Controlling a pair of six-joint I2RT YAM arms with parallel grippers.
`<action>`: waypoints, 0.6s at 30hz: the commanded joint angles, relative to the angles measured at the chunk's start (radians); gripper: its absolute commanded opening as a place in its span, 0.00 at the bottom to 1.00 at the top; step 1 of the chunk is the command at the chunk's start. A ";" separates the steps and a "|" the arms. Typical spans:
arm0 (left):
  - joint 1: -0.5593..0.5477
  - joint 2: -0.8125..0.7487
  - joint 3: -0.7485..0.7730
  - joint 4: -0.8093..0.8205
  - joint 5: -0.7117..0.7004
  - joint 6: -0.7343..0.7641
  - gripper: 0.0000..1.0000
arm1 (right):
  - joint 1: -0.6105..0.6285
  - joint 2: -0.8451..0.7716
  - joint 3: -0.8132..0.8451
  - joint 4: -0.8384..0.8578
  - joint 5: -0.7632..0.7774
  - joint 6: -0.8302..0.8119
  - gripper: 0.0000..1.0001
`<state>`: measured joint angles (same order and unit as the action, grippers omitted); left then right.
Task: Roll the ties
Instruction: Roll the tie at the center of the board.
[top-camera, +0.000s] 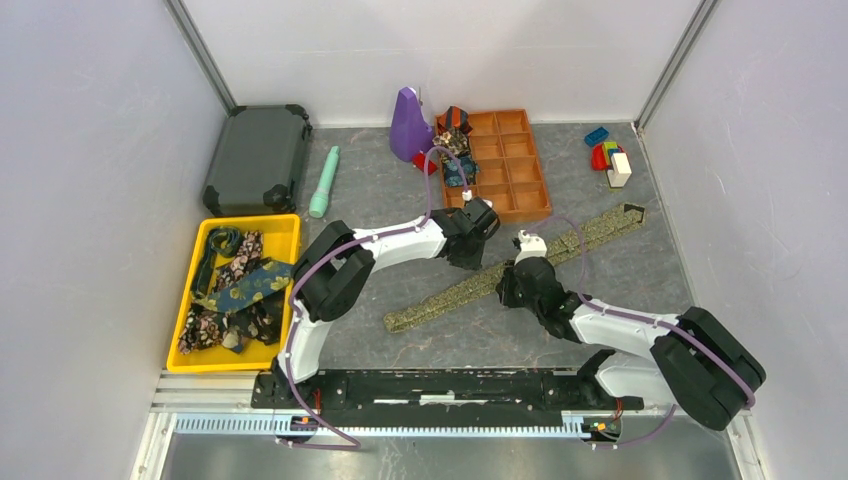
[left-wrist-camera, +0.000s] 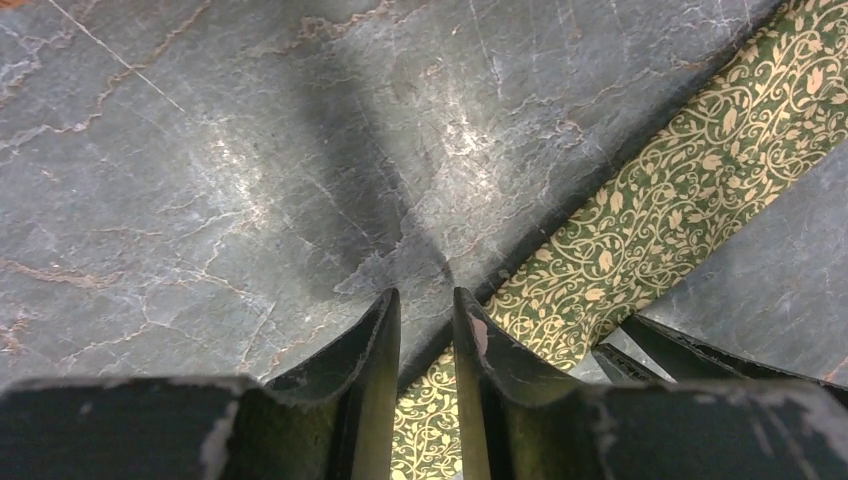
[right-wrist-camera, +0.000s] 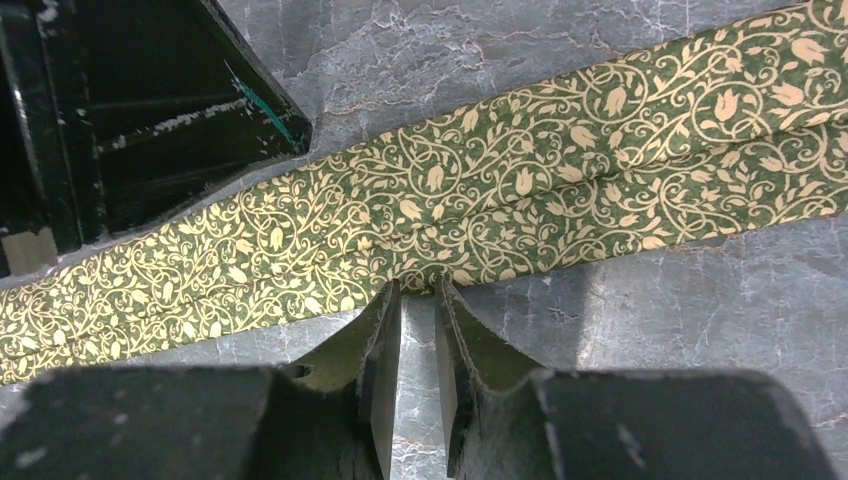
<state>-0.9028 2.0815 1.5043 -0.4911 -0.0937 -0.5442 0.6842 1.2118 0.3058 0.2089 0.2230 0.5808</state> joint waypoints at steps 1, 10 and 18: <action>0.001 0.010 0.028 0.008 0.051 0.054 0.32 | -0.003 0.035 -0.024 -0.093 0.008 -0.021 0.25; -0.018 0.002 0.015 0.008 0.065 0.053 0.31 | -0.002 0.049 -0.011 -0.101 0.011 -0.020 0.25; -0.031 -0.001 0.021 0.002 0.028 0.049 0.31 | -0.002 0.049 -0.008 -0.106 0.011 -0.022 0.25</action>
<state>-0.9276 2.0827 1.5059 -0.4911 -0.0498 -0.5442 0.6842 1.2285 0.3107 0.2241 0.2283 0.5743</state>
